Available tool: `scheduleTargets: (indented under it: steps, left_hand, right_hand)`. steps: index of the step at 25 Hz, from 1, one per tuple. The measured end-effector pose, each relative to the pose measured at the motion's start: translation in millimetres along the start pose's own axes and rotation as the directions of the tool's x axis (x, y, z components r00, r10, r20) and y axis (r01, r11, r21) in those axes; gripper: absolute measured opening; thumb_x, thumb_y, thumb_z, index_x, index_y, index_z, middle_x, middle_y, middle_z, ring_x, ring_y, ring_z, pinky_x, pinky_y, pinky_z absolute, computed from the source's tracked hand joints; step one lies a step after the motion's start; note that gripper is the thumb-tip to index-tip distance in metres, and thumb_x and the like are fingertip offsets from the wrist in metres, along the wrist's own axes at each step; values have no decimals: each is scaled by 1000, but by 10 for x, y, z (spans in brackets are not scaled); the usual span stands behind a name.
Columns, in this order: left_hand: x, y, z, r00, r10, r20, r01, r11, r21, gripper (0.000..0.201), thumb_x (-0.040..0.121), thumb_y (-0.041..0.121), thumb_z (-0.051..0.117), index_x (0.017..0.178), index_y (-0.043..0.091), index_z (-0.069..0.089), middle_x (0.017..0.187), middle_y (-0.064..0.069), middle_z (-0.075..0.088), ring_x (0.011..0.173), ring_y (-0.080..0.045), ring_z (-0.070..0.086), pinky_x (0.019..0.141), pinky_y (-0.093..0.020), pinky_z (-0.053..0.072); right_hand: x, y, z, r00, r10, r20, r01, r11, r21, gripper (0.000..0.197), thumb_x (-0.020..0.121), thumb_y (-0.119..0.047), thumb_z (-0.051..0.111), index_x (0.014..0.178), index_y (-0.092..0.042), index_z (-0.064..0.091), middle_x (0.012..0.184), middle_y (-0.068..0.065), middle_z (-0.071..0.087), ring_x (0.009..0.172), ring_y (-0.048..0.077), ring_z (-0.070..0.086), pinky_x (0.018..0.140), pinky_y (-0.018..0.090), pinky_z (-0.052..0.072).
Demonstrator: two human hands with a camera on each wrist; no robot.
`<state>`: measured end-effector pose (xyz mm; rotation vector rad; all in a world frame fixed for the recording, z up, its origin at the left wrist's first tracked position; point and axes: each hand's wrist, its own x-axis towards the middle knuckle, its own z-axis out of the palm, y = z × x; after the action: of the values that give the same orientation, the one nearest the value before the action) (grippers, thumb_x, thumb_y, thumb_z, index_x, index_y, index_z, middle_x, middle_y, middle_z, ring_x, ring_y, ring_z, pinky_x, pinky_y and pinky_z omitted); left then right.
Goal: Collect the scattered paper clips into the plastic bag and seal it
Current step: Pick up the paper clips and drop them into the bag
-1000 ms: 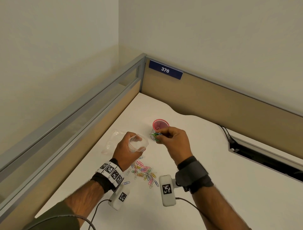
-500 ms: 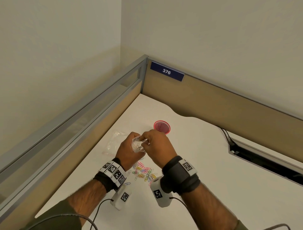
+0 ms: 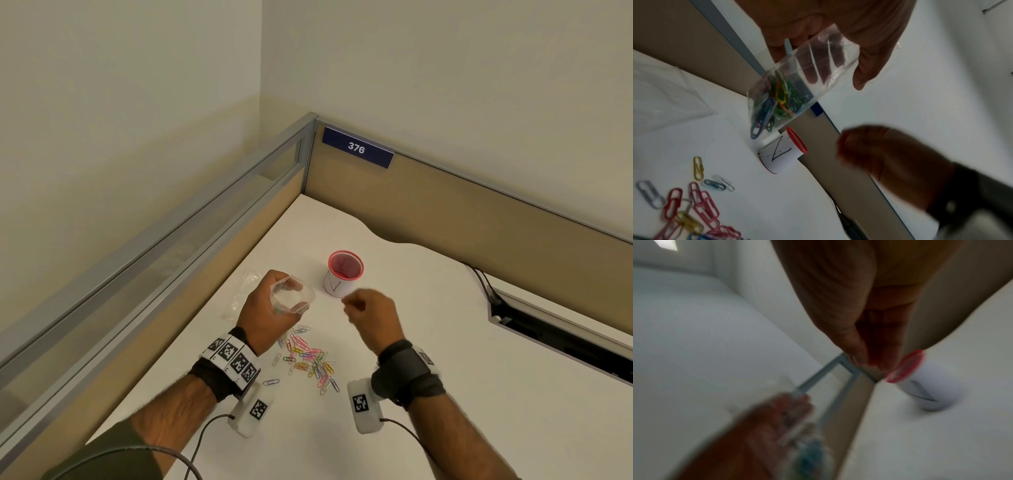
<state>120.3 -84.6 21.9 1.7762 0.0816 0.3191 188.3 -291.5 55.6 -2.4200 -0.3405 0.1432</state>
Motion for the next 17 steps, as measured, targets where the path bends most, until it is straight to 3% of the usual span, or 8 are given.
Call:
scheduleTargets:
  steps: [2, 5, 7, 11, 17]
  left_hand:
    - [-10, -22, -102, 1000, -5, -14, 5, 1000, -2, 37, 77, 15, 82, 104, 21, 57, 110, 5, 68, 113, -10, 62, 99, -22, 45]
    - [-4, -114, -265, 999, -15, -45, 14, 1000, -16, 37, 74, 25, 81, 102, 24, 58, 110, 6, 69, 115, -13, 63, 101, -29, 46]
    - [-7, -167, -327, 997, -28, -65, 27, 1000, -17, 39, 71, 31, 80, 102, 25, 58, 109, 7, 69, 114, -13, 63, 101, -31, 47]
    - [10, -207, -313, 998, -40, -53, 39, 999, -19, 42, 69, 34, 80, 104, 25, 59, 110, 7, 69, 115, -16, 62, 101, -33, 49]
    - [32, -211, -289, 998, -35, -57, 33, 999, -24, 39, 71, 29, 80, 103, 30, 58, 110, 10, 68, 115, -15, 62, 101, -33, 49]
  right_hand:
    - [-117, 403, 257, 966, 158, 204, -105, 963, -249, 22, 83, -18, 68, 105, -15, 68, 112, 7, 66, 96, 20, 62, 88, 29, 50]
    - [-472, 726, 567, 888, 289, 357, -130, 904, -407, 44, 83, -29, 70, 122, -14, 56, 123, 7, 52, 113, 23, 53, 95, 28, 42]
    - [-608, 740, 726, 881, 320, 348, -158, 893, -421, 43, 85, -31, 67, 121, -12, 54, 122, 8, 50, 112, 26, 54, 94, 30, 44]
    - [-496, 519, 1012, 917, 280, 283, -171, 919, -356, 24, 91, -24, 57, 109, -9, 61, 115, 12, 57, 101, 27, 61, 86, 30, 49]
    - [-120, 419, 887, 962, 181, 207, -115, 949, -295, 28, 93, -14, 53, 120, -13, 59, 122, 8, 56, 112, 25, 56, 97, 32, 46]
